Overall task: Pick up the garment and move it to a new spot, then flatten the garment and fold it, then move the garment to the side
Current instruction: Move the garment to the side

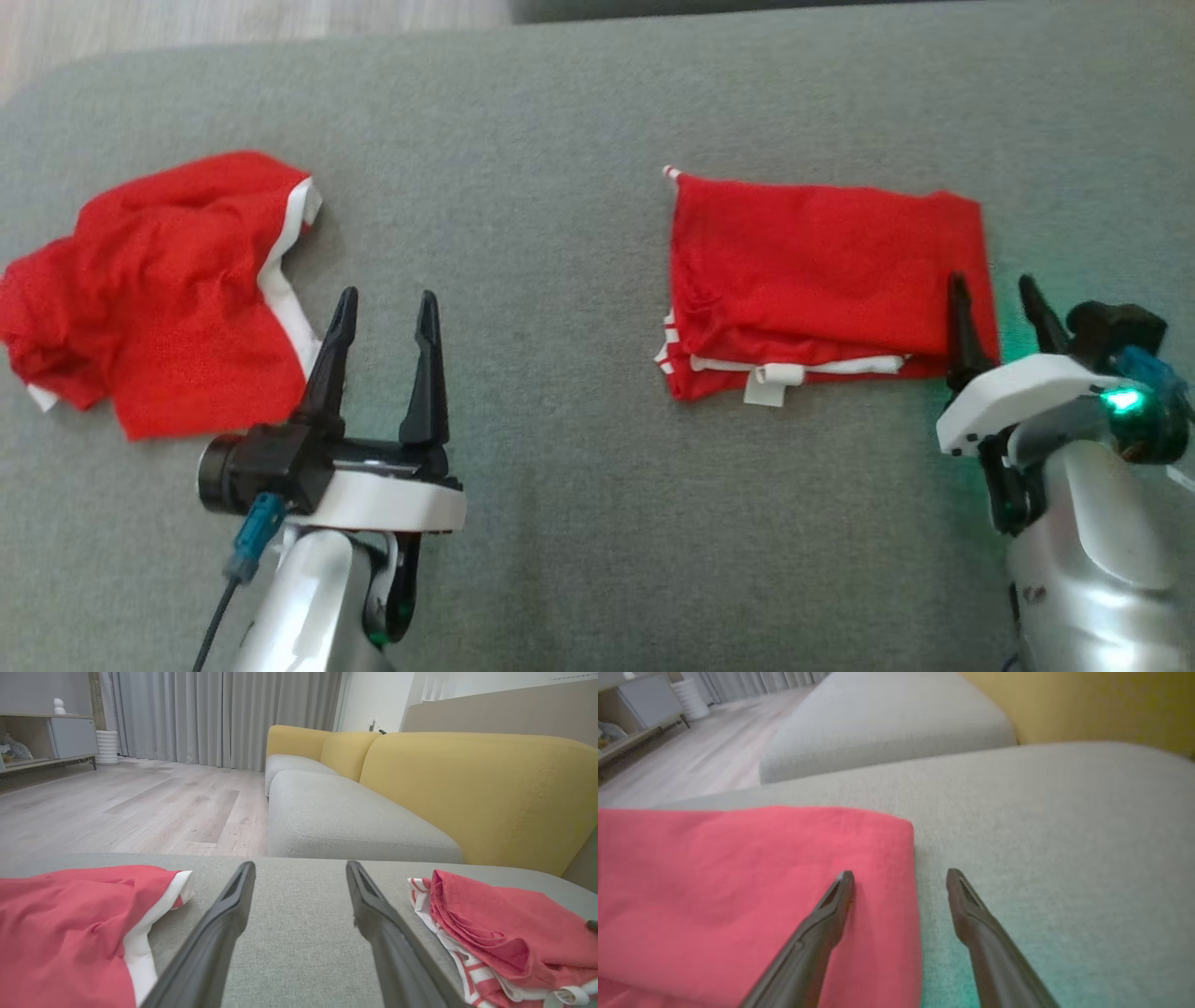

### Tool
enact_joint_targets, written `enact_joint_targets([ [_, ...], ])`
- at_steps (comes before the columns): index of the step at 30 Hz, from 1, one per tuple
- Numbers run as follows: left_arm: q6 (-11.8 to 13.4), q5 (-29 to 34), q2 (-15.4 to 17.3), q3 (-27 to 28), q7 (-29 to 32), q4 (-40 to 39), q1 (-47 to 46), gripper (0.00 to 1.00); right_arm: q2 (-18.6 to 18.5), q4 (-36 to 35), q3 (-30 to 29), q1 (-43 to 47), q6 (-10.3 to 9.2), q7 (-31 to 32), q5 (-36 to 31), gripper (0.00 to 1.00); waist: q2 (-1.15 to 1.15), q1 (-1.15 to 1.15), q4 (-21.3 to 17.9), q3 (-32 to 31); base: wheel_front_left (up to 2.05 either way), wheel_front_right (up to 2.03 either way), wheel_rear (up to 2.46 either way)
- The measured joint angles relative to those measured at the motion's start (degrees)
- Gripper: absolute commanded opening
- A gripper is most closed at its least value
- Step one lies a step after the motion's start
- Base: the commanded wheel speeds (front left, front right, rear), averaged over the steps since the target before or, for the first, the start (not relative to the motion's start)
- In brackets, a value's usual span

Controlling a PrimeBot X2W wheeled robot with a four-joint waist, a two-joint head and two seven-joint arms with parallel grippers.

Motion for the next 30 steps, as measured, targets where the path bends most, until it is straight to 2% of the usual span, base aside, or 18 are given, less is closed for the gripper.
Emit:
enact_joint_targets([
  [7, -0.01, -0.01, -0.01, -0.3, 0.0, 0.48, -1.19, 1.0, -0.48, 8.95, -0.41, -5.3, 0.0, 2.72, 0.32, 1.0, 0.0, -0.01, 1.98, 1.73, 0.0, 0.0, 0.0],
  [8, -0.01, -0.01, -0.01, -0.29, 0.0, 0.52, -1.21, 1.0, -0.63, 9.76, -0.22, -5.97, -0.01, 2.89, 0.32, 0.45, 0.0, 0.0, 2.08, 1.69, 0.0, 0.0, 0.0],
  [9, -0.01, -0.01, -0.01, -0.27, 0.0, 0.59, -1.21, 1.0, -0.73, 10.46, 0.02, -6.56, -0.01, 2.88, 0.3, 0.0, 0.0, -0.01, 2.11, 1.56, 0.0, 0.0, 0.0],
  [14, 0.03, 0.01, -0.01, -0.09, 0.0, 1.02, -1.15, 1.0, -0.91, 12.3, 2.04, -6.77, 0.0, 1.04, -4.33, 0.0, 0.0, -0.01, 1.6, 0.14, 0.0, 0.0, 0.0],
  [19, 0.08, 0.07, -0.01, 0.18, 0.0, 1.04, -0.72, 1.0, -3.8, 12.16, 5.08, -6.4, 0.0, 0.0, -8.58, 0.0, 0.0, -0.01, 0.26, -1.51, 0.0, 0.0, 0.0],
  [22, 0.07, 0.1, -0.01, 0.31, 0.0, 0.81, -0.64, 1.0, -7.97, 10.74, 7.15, -6.27, 0.0, -0.01, -9.76, 0.0, 0.0, -0.02, -0.6, -2.2, 0.0, 0.0, 0.0],
  [28, -0.01, -0.52, -0.01, 0.91, 0.0, -1.11, -1.03, 1.0, -19.87, 7.83, 8.55, -5.87, 0.0, 0.43, -7.8, 0.0, 0.0, -0.01, -0.68, -0.37, 0.0, 0.0, 0.0],
  [29, -0.01, -0.52, -0.01, 0.91, 0.0, -1.11, -1.03, 1.0, -19.87, 7.83, 8.55, -5.87, 0.0, 0.43, -7.8, 0.0, 0.0, -0.01, -0.68, -0.37, 0.0, 0.0, 0.0],
  [30, -0.01, -0.52, -0.01, 0.91, 0.0, -1.23, -1.2, 1.0, -21.86, 7.6, 8.5, -5.67, 0.0, 0.44, -7.6, 0.0, 0.0, -0.01, -0.57, 0.08, 0.0, 0.0, 0.0],
])
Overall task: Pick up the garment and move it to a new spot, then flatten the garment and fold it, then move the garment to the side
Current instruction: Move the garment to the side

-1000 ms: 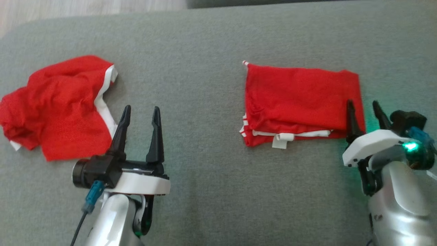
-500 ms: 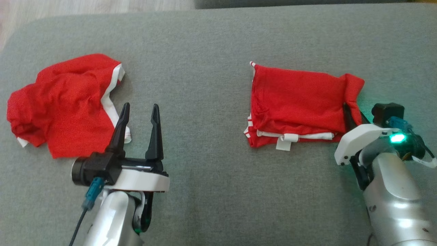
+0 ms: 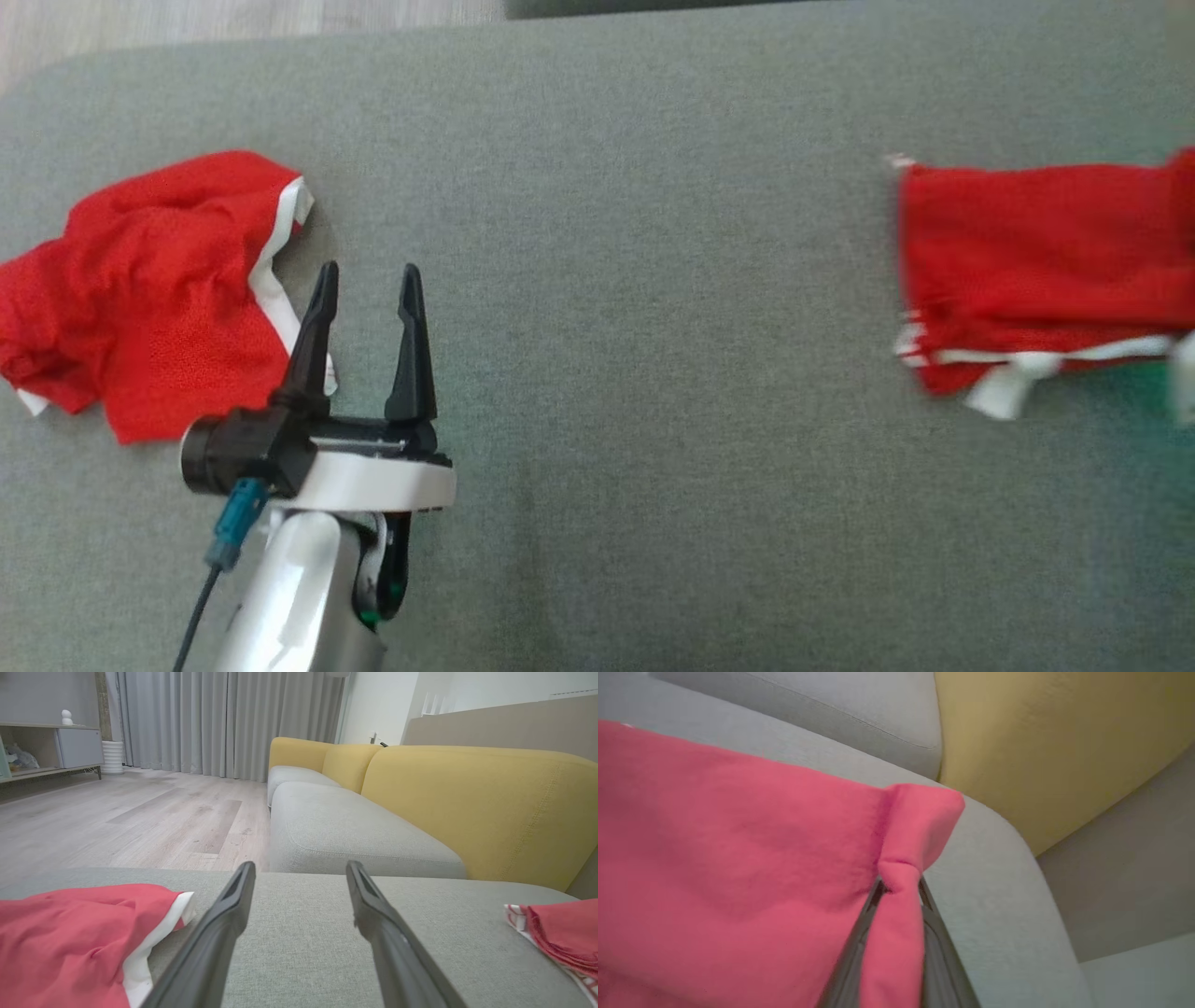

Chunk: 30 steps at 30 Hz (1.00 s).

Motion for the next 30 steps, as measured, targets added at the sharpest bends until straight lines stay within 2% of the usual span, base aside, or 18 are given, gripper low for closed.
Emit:
enact_joint_targets([
  [5, -0.02, 0.0, -0.02, -0.1, 0.0, -1.26, -2.03, 1.0, -9.96, 0.19, -2.21, 0.68, 0.0, -0.02, -0.24, 0.0, 0.0, 0.0, 0.51, 2.84, 0.0, 0.0, 0.0],
  [7, -0.48, 0.0, -0.05, -0.19, -0.01, -1.81, -3.15, 1.0, -12.15, 0.85, -4.13, 0.52, 0.0, -0.16, -0.63, 0.0, 0.0, 0.0, 0.79, 4.07, 0.0, 0.0, 0.0],
  [15, -0.93, 0.02, -0.13, -0.1, -0.09, -2.04, -3.86, 1.0, -12.82, 2.75, -10.66, 0.34, 0.0, -0.58, -3.27, 0.0, 0.0, 0.01, 1.71, 8.14, 0.0, 0.0, 0.0],
  [22, -1.0, 0.18, -0.15, 0.09, -0.09, -2.01, -4.74, 1.0, -12.1, 2.52, -12.7, -1.29, 0.0, -1.64, -5.78, 0.0, 0.0, 0.01, 1.65, 9.05, 0.0, 0.0, 0.0],
  [23, -0.99, 0.18, -0.15, 0.07, -0.09, -1.92, -4.74, 1.0, -11.88, 2.42, -13.01, -1.35, 0.0, -1.64, -6.19, 0.38, 0.0, 0.01, 1.61, 8.86, 0.0, 0.0, 0.0],
  [24, -0.99, 0.16, -0.15, 0.05, -0.09, -1.8, -4.74, 1.0, -11.56, 2.2, -13.19, -1.35, 0.0, -1.74, -6.49, 1.0, 0.0, 0.01, 1.56, 8.58, 0.0, 0.0, 0.0],
  [30, -0.98, 0.16, -0.15, -0.18, -0.16, -0.53, -3.93, 1.0, -6.71, 0.63, -14.27, -1.27, 0.0, -3.24, -6.65, 1.0, 0.0, 0.0, 1.02, 4.65, 0.0, 0.0, 0.0],
])
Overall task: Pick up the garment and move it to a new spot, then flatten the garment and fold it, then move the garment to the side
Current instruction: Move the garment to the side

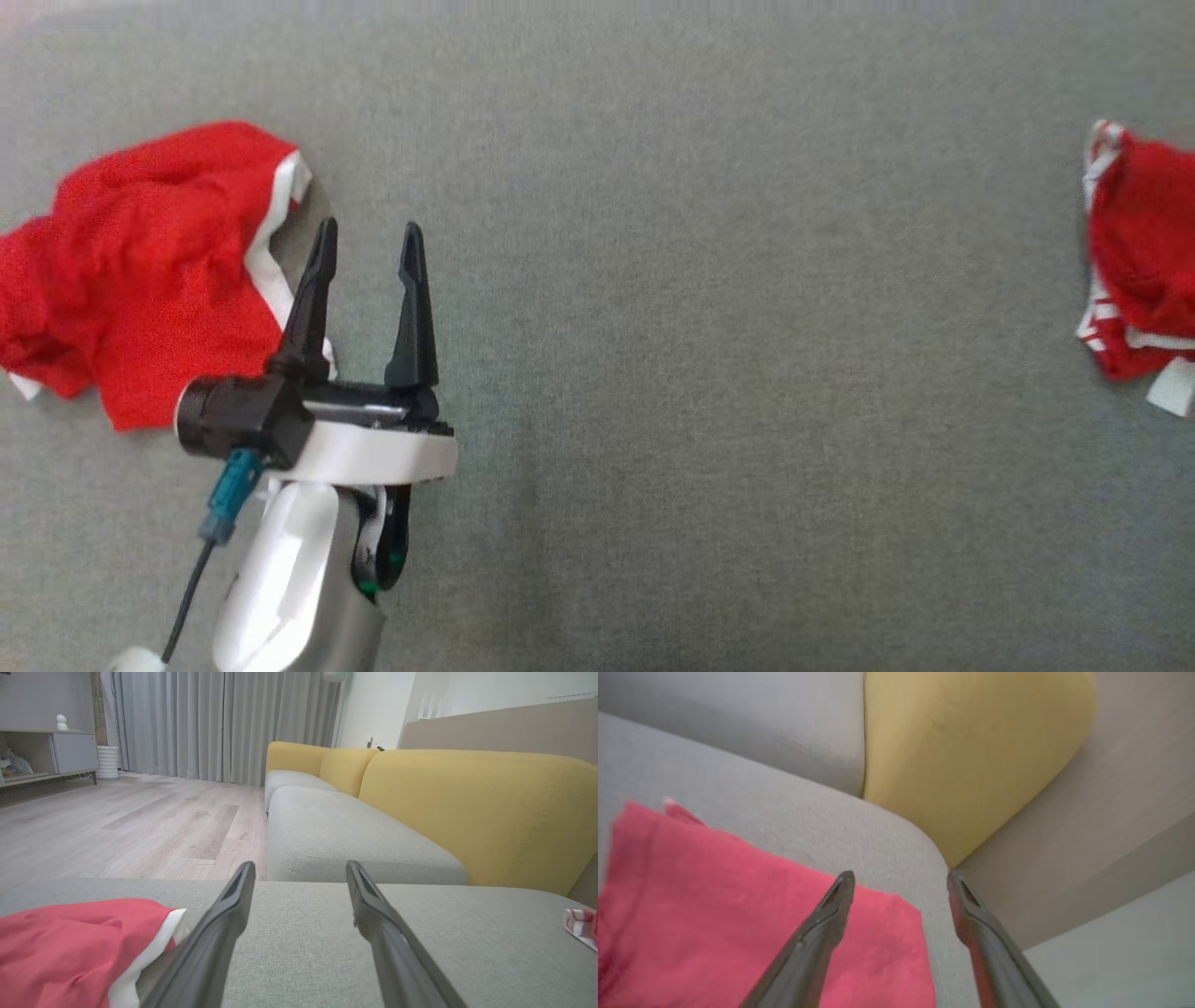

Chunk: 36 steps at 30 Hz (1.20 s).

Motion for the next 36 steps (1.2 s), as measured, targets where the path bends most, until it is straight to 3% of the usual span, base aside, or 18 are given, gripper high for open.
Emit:
enact_joint_targets([
  [3, 0.05, -0.02, 0.0, 0.03, -0.01, 0.0, 1.2, 1.0, 2.49, -2.52, 0.26, 0.44, 0.0, -0.91, 0.03, 1.0, 0.0, 0.0, -0.36, -2.85, 0.0, 0.0, 0.0],
  [9, 1.1, -0.26, 0.01, -0.33, -0.01, 0.14, 4.09, 1.0, 13.05, -14.57, 1.91, 2.36, 0.0, -1.98, 3.23, 1.0, 0.0, -0.01, -1.2, -9.29, 0.0, 0.0, 0.0],
  [15, 1.58, -0.26, 0.03, -0.32, -0.01, 0.14, 7.28, 1.0, 22.07, -27.31, 3.76, 8.96, 0.0, -2.01, 8.39, 1.0, 0.0, -0.01, -1.84, -13.37, 0.0, 0.0, 0.0],
  [19, 1.68, -0.55, 0.09, -0.32, -0.02, 0.26, 9.16, 1.0, 26.55, -31.97, 6.2, 15.07, 0.0, -3.02, 10.47, 1.0, 0.0, -0.01, -1.74, -15.08, 0.0, 0.0, 0.0],
  [27, 3.57, -2.26, 0.19, -1.96, -0.01, 1.51, 13.64, 1.0, 28.64, -31.42, 10.06, 26.35, 0.0, -6.09, 15.94, 1.0, 0.0, 0.0, -1.38, -16.53, 0.0, 0.0, 0.0],
  [36, 3.81, -2.25, 0.21, -1.22, -0.01, 1.55, 13.96, 1.0, 28.72, -31.25, 12.37, 28.16, 0.0, -6.55, 17.78, 1.0, 0.0, 0.0, -1.85, -15.98, 0.0, 0.0, 0.0],
])
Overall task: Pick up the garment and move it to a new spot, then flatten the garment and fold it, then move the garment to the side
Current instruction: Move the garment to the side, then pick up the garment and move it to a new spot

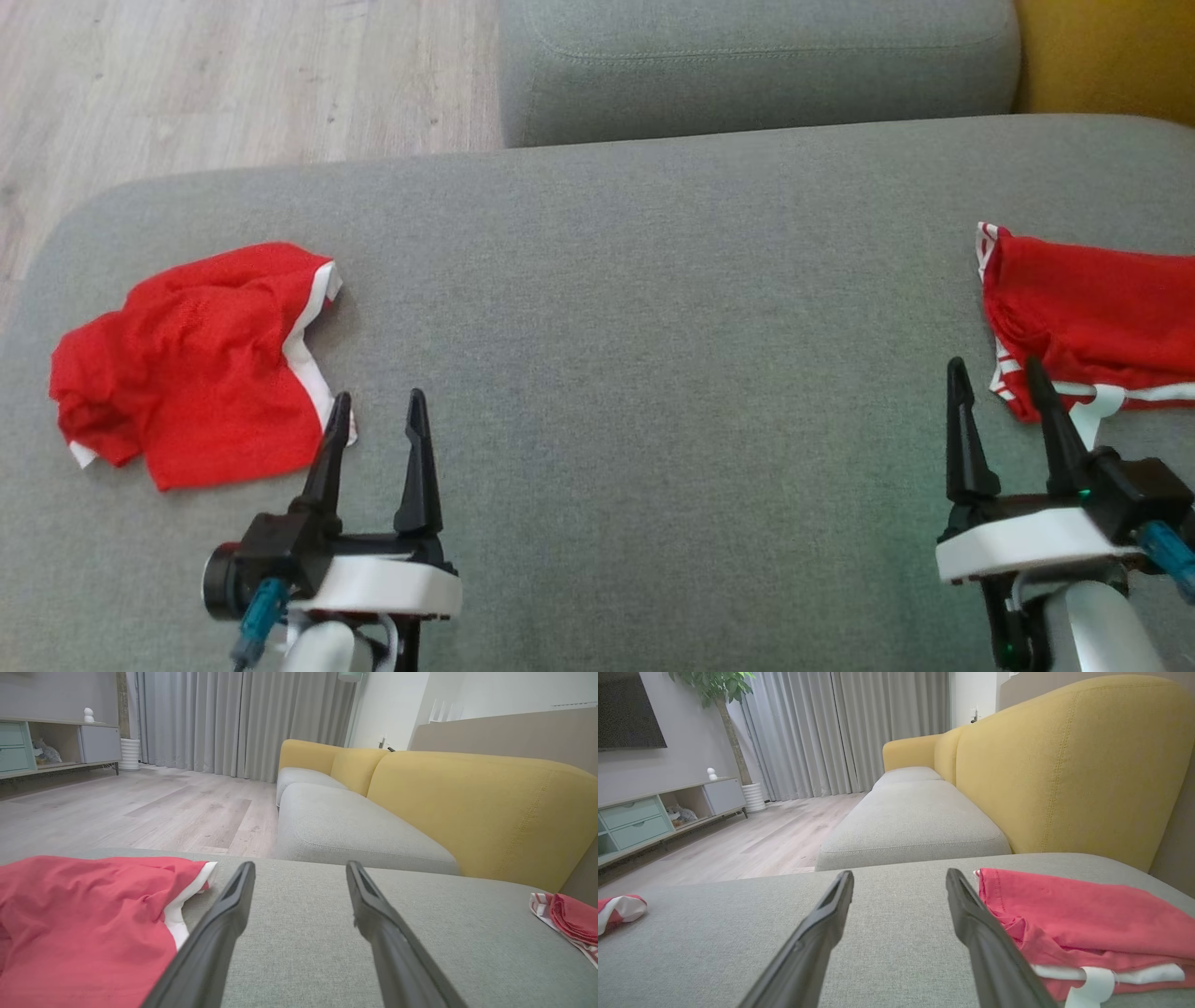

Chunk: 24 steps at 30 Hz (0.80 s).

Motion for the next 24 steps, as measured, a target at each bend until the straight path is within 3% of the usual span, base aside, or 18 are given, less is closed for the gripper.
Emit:
enact_joint_targets([
  [11, -0.04, 0.01, 0.0, 0.8, 0.0, -0.14, -0.15, 1.0, 0.0, -0.99, 2.71, 0.19, 0.0, -0.16, 0.97, 1.0, 0.0, 0.0, 3.56, -0.53, 0.0, 0.0, 0.0],
  [24, -0.01, 1.03, 0.02, 0.89, 0.0, 0.74, 0.92, 1.0, 0.02, -0.97, 7.36, 3.2, 0.0, -0.15, 2.43, 1.0, 0.0, 0.0, 13.98, -3.08, 0.0, 0.0, 0.0],
])
